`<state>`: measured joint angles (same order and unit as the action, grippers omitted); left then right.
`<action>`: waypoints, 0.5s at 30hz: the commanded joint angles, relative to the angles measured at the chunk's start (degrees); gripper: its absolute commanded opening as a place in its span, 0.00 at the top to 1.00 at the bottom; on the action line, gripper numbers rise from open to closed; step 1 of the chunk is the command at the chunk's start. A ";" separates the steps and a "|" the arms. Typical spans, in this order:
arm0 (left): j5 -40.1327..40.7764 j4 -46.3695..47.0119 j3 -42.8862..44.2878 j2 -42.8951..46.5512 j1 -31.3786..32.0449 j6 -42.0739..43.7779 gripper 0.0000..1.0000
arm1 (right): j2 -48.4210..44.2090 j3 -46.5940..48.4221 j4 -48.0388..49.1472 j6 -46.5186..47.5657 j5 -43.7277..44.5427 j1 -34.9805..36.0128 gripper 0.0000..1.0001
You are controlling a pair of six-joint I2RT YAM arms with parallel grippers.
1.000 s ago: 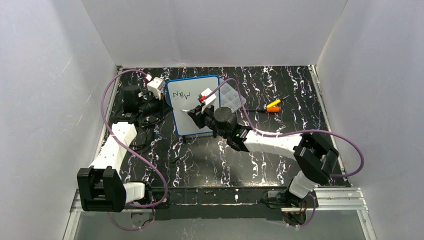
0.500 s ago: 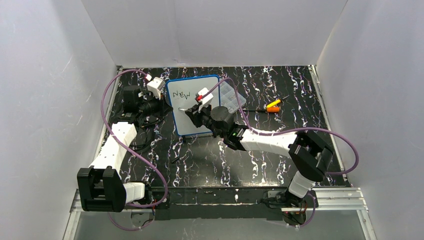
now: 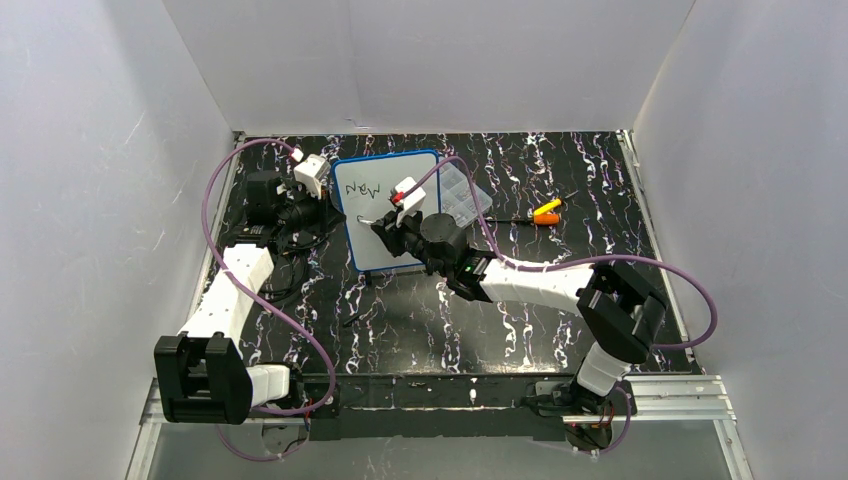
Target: Write a sentence on the whiteboard
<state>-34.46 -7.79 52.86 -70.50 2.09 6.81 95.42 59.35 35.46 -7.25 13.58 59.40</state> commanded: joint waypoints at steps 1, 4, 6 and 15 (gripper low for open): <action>-0.70 0.69 0.05 1.48 -0.06 0.09 1.00 | -1.70 -0.35 -0.16 1.35 2.84 0.02 0.99; -0.76 0.68 -0.04 1.50 0.00 0.13 1.00 | -2.02 -0.46 -0.13 1.34 3.10 0.02 0.99; -0.87 0.67 -0.04 1.49 0.01 0.06 1.00 | -2.20 -0.61 -0.13 1.24 3.35 0.02 0.99; -0.83 0.78 -0.04 1.51 -0.04 -0.04 1.00 | -3.40 -1.34 -0.22 1.18 4.31 0.02 0.99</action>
<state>-34.46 -7.77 52.86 -70.50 2.09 6.81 94.83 58.33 34.33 -7.22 14.74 59.68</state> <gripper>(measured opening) 0.092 0.197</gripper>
